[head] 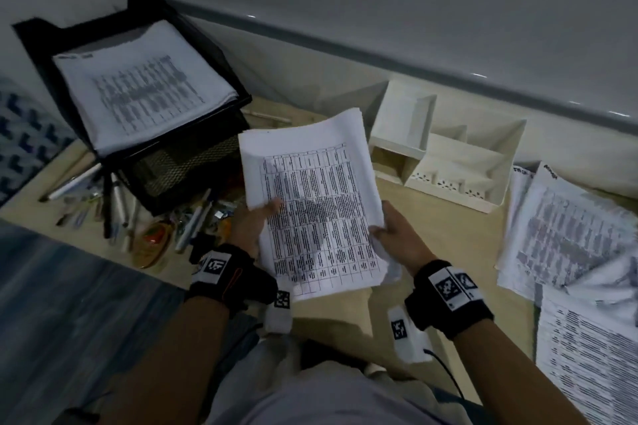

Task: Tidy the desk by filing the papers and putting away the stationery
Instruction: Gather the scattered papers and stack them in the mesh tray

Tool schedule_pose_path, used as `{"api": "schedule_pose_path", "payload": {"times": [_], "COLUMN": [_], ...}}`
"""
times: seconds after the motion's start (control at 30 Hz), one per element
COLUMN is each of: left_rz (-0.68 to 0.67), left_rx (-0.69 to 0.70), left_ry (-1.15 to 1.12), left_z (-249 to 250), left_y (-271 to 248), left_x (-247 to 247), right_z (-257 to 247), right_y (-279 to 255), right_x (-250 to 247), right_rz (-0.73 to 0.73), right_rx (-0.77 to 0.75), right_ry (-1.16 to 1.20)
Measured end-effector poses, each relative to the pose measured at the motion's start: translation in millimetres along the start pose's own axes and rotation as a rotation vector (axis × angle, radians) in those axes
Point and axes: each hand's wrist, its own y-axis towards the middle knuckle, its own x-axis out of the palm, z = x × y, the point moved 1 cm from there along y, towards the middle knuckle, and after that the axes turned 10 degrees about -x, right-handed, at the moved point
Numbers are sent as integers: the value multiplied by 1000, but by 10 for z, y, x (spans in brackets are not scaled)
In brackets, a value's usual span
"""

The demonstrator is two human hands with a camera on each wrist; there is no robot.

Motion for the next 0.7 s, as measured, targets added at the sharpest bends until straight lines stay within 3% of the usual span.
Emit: {"api": "schedule_pose_path", "payload": {"times": [0.2,0.33,0.4,0.5,0.6,0.7], "left_rz": [184,382,411,410,295,246], "left_rx": [-27,-99,-89,-64,-47,-44], "left_ry": [-162,-132,-97,-58,-73,13], "left_z": [-168,278,488,768,924,911], "left_y": [212,115,204,339,395,525], "left_x": [-777,-1096,-1235,-1316,-1316,-1414], "right_z": [-374,-601,-696,-825,-999,-1137], "right_y": [604,866,961,1241,1515,1774], "right_x": [430,627,681,791,960,1137], "right_rz": [-183,-322,-379,-226,-19,76], "right_rx": [-93,-33,21,37,151,196], "right_ry": [-115,-25,57,121,379,551]}}
